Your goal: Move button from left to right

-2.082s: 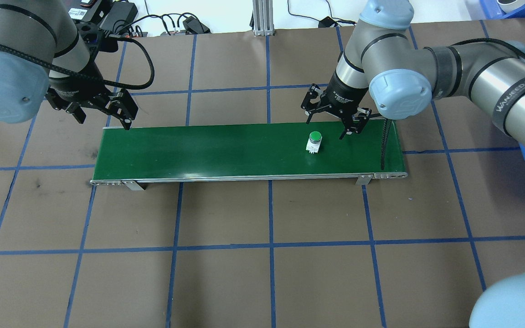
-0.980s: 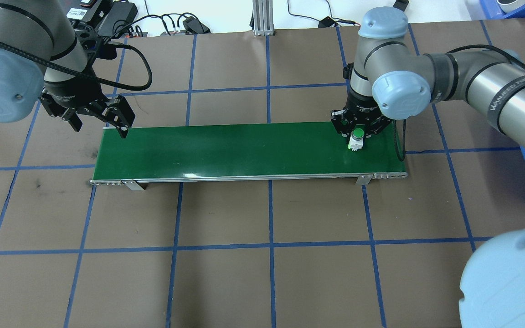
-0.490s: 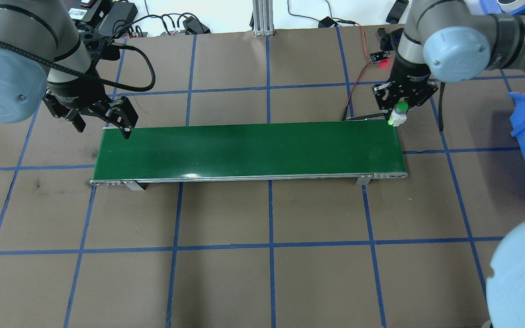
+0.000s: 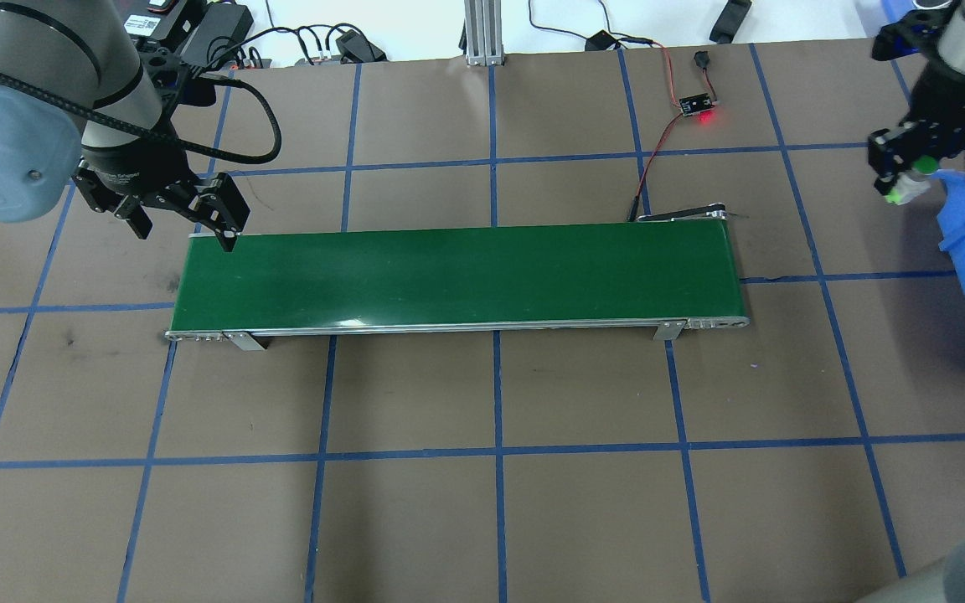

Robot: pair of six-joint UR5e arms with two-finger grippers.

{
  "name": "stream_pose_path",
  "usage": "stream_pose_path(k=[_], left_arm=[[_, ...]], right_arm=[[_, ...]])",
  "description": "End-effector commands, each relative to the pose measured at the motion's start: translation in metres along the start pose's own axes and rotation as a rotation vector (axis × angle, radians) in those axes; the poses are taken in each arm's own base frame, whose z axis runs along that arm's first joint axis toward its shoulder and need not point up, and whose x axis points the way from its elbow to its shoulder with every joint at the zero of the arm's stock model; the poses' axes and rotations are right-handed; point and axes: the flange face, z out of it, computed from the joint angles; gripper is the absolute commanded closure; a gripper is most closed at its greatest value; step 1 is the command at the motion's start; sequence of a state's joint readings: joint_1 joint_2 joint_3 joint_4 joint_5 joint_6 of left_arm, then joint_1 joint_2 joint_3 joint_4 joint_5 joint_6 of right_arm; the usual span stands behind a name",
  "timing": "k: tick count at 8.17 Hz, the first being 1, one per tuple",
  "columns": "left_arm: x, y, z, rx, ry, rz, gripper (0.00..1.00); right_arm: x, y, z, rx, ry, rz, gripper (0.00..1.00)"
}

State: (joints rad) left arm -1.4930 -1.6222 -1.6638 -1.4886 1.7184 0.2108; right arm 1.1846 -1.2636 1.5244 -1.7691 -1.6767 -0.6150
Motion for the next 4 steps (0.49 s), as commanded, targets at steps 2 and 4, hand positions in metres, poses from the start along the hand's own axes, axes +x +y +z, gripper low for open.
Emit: stream_pose_path(k=[2, 4], left_arm=[[-0.002, -0.006, 0.003, -0.002, 0.001, -0.001, 0.0], [-0.002, -0.007, 0.004, -0.005, 0.003, 0.0, 0.0]], right_arm=[[0.159, 0.077, 0.003, 0.076, 0.091, -0.178, 1.0], [0.222, 0.102, 0.044, 0.079, 0.119, -0.253, 1.0]])
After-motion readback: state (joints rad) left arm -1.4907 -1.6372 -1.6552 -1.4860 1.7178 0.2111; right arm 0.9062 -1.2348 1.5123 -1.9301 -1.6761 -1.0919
